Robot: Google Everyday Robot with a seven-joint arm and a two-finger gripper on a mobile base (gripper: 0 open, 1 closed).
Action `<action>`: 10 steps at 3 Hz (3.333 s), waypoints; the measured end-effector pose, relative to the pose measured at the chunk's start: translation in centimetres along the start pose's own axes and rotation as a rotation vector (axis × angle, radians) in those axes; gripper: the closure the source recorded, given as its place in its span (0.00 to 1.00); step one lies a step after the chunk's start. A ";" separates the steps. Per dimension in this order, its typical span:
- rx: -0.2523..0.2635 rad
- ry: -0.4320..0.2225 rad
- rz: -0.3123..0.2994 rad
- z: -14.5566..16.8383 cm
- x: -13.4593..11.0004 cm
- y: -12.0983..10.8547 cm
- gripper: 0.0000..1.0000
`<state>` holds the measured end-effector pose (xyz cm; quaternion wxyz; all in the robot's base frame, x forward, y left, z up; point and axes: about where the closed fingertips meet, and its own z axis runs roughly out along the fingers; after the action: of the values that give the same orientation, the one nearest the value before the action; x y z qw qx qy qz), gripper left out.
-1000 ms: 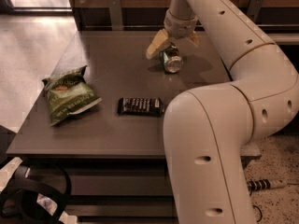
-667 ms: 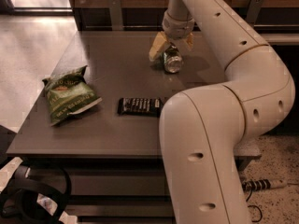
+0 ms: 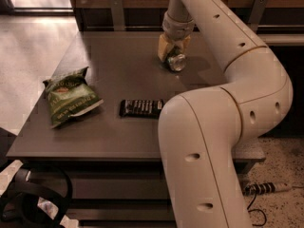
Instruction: Place green can upright
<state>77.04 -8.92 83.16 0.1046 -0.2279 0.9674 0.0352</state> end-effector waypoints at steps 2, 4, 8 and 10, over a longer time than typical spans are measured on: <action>0.001 -0.021 -0.002 0.5 -0.8 0.0 1.00; 0.001 -0.024 -0.002 0.5 -0.9 0.0 1.00; -0.263 -0.463 -0.011 -7.5 2.1 -6.7 1.00; -0.385 -0.743 -0.149 -11.5 1.6 -6.8 1.00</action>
Offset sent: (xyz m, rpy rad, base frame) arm 0.0048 0.0025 -0.0025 0.0050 -0.0126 0.0004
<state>76.55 -17.00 93.85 0.4041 -0.2843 0.8205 0.2874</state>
